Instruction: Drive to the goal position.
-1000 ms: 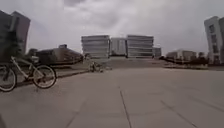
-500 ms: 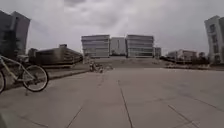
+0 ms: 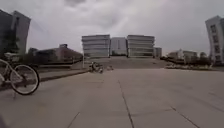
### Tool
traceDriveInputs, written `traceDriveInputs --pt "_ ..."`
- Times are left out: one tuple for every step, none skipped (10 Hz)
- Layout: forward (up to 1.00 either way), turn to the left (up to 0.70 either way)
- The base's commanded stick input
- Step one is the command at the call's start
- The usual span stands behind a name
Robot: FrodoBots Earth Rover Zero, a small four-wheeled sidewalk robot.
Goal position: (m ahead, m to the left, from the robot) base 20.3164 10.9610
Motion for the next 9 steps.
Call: traceDriveInputs --pt "0.7 -0.01" --pt "0.7 -0.01" --pt "0.7 -0.01" --pt "0.7 -0.01" --pt "0.7 -0.01" --pt "0.7 -0.01" --pt "0.7 -0.01" --pt "0.7 -0.01" --pt "0.7 -0.01"
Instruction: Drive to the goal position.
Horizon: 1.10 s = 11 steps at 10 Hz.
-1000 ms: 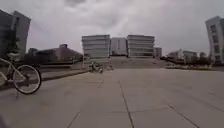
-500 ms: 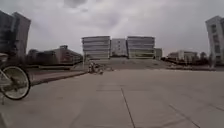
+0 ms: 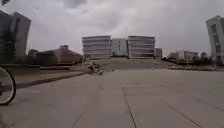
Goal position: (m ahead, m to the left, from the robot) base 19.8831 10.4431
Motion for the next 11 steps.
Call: traceDriveInputs --pt "0.7 -0.01" --pt "0.7 -0.01" --pt "0.7 -0.01" --pt "0.7 -0.01" --pt "0.7 -0.01" --pt "0.7 -0.01" --pt "0.7 -0.01" --pt "0.7 -0.01" --pt "0.7 -0.01" --pt "0.7 -0.01" --pt "0.7 -0.01"
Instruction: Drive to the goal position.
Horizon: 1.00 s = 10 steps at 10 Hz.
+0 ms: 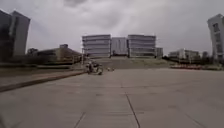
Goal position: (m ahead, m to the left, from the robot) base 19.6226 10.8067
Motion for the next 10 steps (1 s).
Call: traceDriveInputs --pt "0.7 -0.01" --pt "0.7 -0.01" --pt "0.7 -0.01" --pt "0.7 -0.01" --pt "0.7 -0.01" --pt "0.7 -0.01" --pt "0.7 -0.01" --pt "0.7 -0.01" --pt "0.7 -0.01" --pt "0.7 -0.01"
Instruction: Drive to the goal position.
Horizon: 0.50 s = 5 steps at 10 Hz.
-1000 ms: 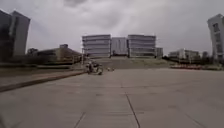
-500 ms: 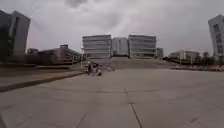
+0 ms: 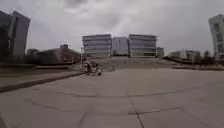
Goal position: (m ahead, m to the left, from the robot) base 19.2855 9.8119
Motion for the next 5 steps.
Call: traceDriveInputs --pt "0.7 -0.01" --pt "0.7 -0.01" --pt "0.7 -0.01" --pt "0.7 -0.01" --pt "0.7 -0.01"
